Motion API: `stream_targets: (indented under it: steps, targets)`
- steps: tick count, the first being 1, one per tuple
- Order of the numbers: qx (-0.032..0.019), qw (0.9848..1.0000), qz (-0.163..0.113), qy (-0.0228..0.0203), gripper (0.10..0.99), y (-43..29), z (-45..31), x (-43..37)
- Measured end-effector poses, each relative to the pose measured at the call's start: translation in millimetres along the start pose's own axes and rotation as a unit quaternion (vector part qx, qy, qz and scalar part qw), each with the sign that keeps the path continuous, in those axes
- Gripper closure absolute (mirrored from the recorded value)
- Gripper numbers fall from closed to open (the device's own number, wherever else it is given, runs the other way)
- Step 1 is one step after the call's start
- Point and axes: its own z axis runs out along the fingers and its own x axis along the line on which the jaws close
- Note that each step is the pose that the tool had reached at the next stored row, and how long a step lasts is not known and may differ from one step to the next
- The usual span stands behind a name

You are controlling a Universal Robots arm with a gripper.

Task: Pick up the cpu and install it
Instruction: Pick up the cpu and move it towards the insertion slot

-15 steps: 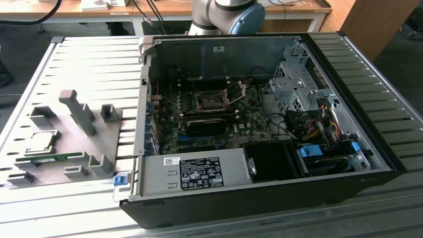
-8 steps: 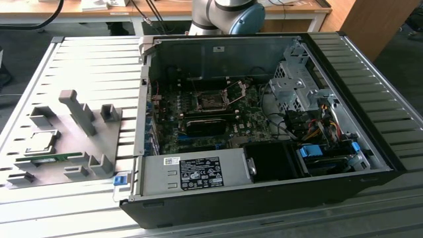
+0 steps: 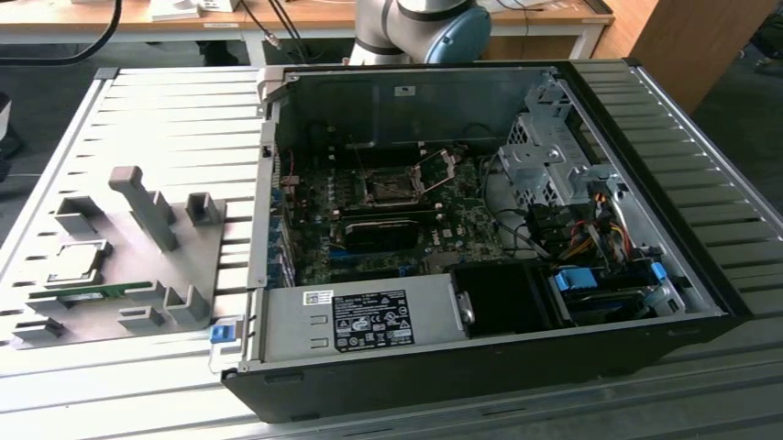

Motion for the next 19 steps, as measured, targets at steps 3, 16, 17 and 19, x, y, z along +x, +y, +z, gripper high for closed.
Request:
stream_targets:
  steps: [3, 16, 17, 19]
  targets:
    - [0.0000, 1.0000, 0.000, 0.0000, 0.973, -0.1, 2.6, 0.1]
    - [0.0001, 1.0000, 0.000, 0.0002, 0.498, -1.2, 17.9, 0.5]
    - [0.0000, 1.0000, 0.000, 0.0002, 0.498, -1.3, 19.7, 0.5]
    - [0.0000, 1.0000, 0.000, 0.0010, 0.498, -1.9, 23.3, 0.5]
